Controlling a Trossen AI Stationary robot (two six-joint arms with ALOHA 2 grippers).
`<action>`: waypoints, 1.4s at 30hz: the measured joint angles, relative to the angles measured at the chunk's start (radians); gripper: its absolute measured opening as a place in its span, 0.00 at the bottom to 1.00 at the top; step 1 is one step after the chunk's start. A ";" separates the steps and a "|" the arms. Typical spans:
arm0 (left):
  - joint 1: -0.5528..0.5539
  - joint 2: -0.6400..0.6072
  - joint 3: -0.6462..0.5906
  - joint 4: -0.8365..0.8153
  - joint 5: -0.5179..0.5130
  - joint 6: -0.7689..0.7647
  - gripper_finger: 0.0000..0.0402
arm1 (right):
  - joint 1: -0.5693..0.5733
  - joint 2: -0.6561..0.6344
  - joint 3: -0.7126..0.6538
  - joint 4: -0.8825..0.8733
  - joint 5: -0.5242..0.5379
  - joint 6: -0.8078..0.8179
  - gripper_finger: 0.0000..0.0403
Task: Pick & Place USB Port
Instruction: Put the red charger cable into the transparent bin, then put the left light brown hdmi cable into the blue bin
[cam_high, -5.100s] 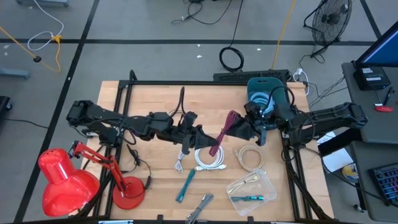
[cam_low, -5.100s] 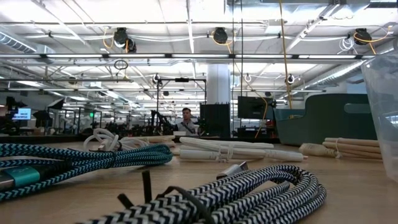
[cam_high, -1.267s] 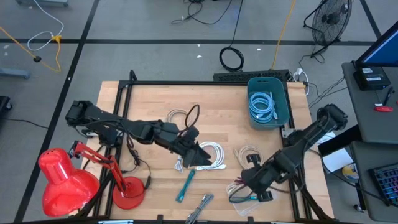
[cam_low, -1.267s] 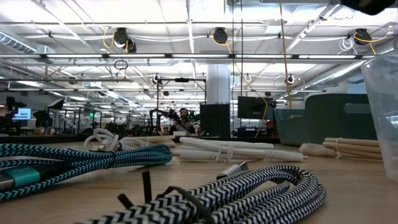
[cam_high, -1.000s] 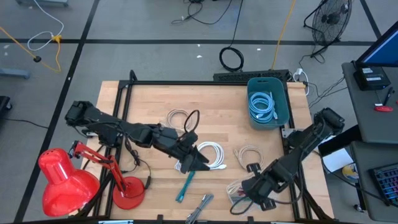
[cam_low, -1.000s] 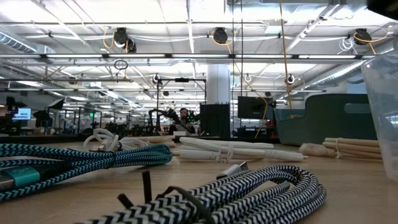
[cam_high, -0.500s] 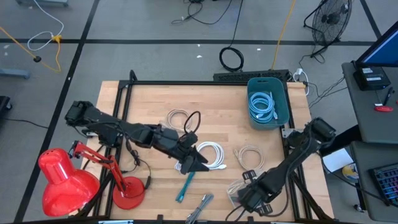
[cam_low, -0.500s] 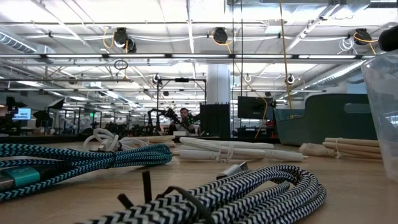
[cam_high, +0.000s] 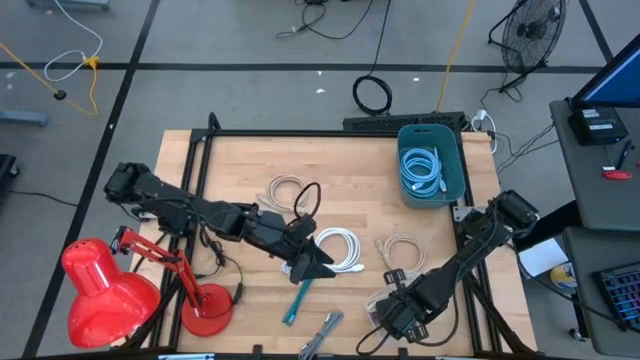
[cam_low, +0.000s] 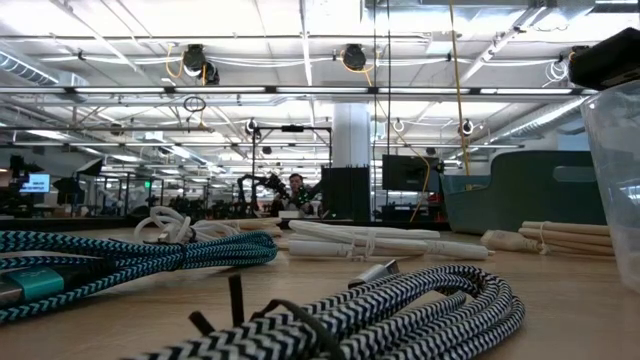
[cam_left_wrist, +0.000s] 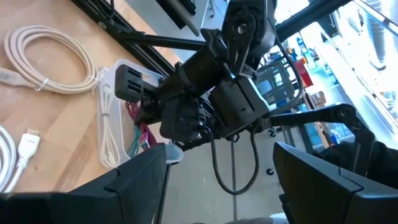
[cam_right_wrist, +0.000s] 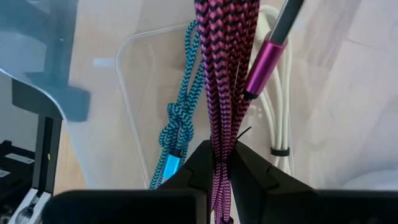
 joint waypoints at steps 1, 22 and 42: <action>0.000 0.000 0.000 0.002 -0.001 -0.003 0.74 | 0.000 0.000 0.000 -0.002 -0.002 0.000 0.07; -0.012 0.000 0.000 0.003 -0.008 -0.005 0.74 | 0.002 0.000 -0.063 -0.032 -0.085 0.060 0.07; -0.011 0.000 0.000 0.003 -0.012 -0.001 0.74 | 0.002 -0.007 -0.063 0.030 -0.083 0.122 0.42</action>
